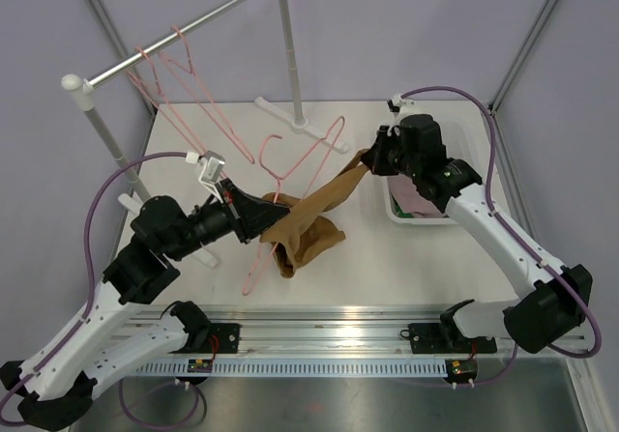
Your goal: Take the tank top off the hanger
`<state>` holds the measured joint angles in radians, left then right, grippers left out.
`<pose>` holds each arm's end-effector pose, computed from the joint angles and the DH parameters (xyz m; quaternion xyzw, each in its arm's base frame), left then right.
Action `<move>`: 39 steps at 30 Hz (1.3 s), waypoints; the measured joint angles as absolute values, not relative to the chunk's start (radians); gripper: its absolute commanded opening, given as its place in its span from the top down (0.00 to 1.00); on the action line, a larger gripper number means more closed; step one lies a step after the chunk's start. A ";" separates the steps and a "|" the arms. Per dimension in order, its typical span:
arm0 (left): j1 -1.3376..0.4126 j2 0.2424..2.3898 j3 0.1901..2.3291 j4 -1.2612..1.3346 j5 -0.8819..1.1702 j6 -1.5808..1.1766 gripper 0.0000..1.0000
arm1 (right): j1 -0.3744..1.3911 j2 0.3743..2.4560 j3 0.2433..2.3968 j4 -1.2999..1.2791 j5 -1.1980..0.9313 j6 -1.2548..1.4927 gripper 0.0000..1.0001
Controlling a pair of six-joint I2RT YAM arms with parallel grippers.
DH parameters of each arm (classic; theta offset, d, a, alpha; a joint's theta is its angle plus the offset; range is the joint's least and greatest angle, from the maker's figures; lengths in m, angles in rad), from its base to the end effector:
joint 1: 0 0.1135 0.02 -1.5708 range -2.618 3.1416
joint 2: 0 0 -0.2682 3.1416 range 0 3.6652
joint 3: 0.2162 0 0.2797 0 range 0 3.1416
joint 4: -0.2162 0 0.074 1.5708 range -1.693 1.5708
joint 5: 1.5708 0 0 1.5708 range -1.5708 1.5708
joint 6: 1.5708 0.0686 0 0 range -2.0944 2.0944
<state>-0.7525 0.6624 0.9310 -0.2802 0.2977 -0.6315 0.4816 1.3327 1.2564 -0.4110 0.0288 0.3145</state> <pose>0.1290 -0.1483 0.4072 0.1466 0.6957 -0.5248 0.4680 0.3197 0.1649 0.3464 -0.0641 0.8544 0.1885 0.4801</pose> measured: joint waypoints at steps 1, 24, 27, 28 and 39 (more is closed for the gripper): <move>-0.752 0.663 0.936 -0.252 0.292 -0.627 1.00 | 0.480 1.319 1.255 -0.409 -0.018 0.324 1.00; -0.896 1.198 1.440 -0.012 -0.466 -0.226 1.00 | 0.529 0.960 1.124 -0.476 -0.553 0.424 0.01; -0.899 1.230 1.514 -0.123 -0.580 -0.290 1.00 | 0.595 1.050 1.108 -0.477 -0.426 0.415 0.01; -0.895 1.248 1.540 -0.151 -0.598 -0.305 1.00 | 0.604 1.073 1.102 -0.478 -0.397 0.416 0.01; -0.710 1.536 1.876 -0.525 -0.624 -0.556 1.00 | 0.613 1.010 1.065 -0.493 -0.215 0.453 0.01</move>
